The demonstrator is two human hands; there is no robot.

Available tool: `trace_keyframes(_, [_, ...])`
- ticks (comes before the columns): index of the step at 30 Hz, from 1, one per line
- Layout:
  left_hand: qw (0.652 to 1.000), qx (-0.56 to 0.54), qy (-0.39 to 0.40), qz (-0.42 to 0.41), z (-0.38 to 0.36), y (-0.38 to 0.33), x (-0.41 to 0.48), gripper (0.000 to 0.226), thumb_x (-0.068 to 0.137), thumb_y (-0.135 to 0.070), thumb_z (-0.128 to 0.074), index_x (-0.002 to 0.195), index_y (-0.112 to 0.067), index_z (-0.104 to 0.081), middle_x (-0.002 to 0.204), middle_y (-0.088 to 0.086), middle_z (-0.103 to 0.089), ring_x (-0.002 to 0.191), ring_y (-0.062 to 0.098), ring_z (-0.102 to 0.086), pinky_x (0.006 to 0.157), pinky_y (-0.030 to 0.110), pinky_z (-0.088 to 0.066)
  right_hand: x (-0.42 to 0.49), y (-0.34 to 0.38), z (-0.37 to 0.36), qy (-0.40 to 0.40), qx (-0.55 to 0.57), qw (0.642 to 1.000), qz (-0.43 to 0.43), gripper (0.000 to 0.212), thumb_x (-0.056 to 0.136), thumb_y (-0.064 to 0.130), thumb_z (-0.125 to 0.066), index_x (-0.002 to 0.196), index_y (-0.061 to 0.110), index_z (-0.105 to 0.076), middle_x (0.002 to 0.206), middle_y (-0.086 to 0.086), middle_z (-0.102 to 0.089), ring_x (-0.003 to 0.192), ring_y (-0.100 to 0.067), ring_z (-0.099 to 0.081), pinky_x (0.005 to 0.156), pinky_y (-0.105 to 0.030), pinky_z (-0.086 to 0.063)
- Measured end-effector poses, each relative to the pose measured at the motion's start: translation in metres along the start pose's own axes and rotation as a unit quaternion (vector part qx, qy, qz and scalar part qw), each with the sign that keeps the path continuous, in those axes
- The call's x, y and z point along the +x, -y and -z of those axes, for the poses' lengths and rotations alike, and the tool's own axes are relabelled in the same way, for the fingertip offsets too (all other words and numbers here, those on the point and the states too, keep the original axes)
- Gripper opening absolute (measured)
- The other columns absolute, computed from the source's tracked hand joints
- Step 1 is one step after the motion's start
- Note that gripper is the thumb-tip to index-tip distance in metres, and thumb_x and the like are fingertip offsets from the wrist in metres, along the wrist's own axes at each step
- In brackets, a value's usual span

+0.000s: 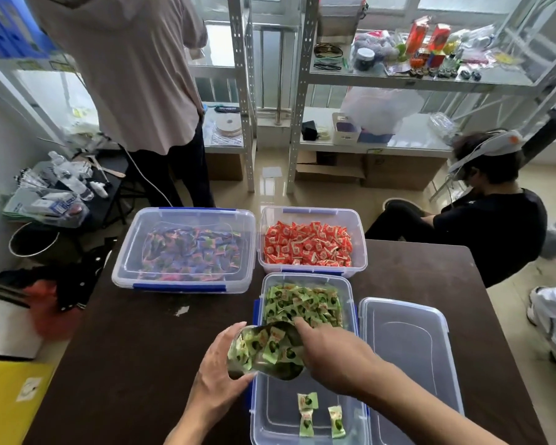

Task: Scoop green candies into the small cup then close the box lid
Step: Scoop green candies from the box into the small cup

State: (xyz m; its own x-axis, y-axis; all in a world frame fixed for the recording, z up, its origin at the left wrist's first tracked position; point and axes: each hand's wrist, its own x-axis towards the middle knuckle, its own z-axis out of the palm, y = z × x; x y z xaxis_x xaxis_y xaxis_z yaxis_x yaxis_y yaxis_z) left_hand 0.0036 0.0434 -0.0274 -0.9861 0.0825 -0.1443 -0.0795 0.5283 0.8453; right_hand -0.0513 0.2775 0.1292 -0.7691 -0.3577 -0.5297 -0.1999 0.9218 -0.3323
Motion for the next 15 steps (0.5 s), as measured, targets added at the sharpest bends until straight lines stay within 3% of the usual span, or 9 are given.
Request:
trace_keyframes(4, [1.000,-0.009,-0.008,0.005,0.000,0.005,0.003,0.092,0.067,-0.034,-0.089,0.144,-0.051,-0.042,0.142,-0.023,-0.052,0.130,0.009,-0.056,0.106,0.039,-0.054,0.006,0.034,0.010,-0.015,-0.133,0.991,0.022,0.070,0.094,0.004,-0.051,0.157,0.003,-0.019,0.122,-0.017,-0.067,0.104,-0.037,-0.067,0.067,-0.040,-0.042])
trace_keyframes(10, [0.999,0.006,-0.029,-0.015,-0.001,0.000,0.007,0.098,0.067,-0.021,-0.091,0.142,-0.055,-0.038,0.140,-0.031,-0.050,0.132,0.000,-0.052,0.110,0.023,-0.046,0.001,0.041,0.014,-0.024,-0.162,0.986,0.027,0.077,0.093,-0.001,-0.046,0.160,0.004,-0.009,0.122,-0.015,-0.067,0.101,-0.037,-0.067,0.065,-0.038,-0.041])
trace_keyframes(12, [0.999,0.012,-0.026,-0.016,-0.001,0.002,0.007,0.100,0.068,-0.021,-0.093,0.144,-0.052,-0.036,0.140,-0.029,-0.049,0.132,-0.002,-0.051,0.110,0.017,-0.042,-0.006,0.030,0.015,-0.053,-0.132,0.989,0.038,0.071,0.096,0.008,-0.047,0.159,0.009,-0.014,0.117,-0.012,-0.068,0.095,-0.034,-0.066,0.065,-0.038,-0.041])
trace_keyframes(15, [1.000,0.001,-0.026,0.009,0.000,0.006,0.007,0.097,0.070,-0.027,-0.093,0.145,-0.051,-0.035,0.140,-0.026,-0.050,0.127,0.000,-0.054,0.105,0.014,-0.041,-0.006,-0.007,0.006,-0.057,0.066,0.996,0.003,0.047,0.101,0.031,-0.044,0.146,0.024,-0.032,0.097,-0.001,-0.067,0.077,-0.019,-0.058,0.066,-0.035,-0.044])
